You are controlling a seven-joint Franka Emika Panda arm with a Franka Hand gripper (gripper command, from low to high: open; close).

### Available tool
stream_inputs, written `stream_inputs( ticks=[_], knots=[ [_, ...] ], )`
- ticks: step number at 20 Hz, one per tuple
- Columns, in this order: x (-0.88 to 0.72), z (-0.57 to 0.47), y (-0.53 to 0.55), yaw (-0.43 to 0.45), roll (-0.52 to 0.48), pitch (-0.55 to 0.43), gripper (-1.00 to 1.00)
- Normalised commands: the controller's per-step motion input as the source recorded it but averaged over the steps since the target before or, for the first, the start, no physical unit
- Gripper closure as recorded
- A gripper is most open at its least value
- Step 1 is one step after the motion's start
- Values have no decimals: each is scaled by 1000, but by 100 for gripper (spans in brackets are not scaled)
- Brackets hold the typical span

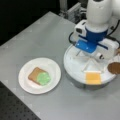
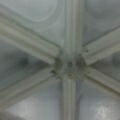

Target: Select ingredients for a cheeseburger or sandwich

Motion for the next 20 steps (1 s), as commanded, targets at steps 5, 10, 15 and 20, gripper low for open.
stream_inputs(
  ticks=[5, 10, 15, 20],
  knots=[
    [-177, -221, -138, 128, -34, -171, -100],
    [-139, -147, -24, 129, -85, -133, -100],
    [-167, -130, 10, 135, -77, -107, -100],
    [-164, -140, 17, 131, -78, -115, -100]
  ],
)
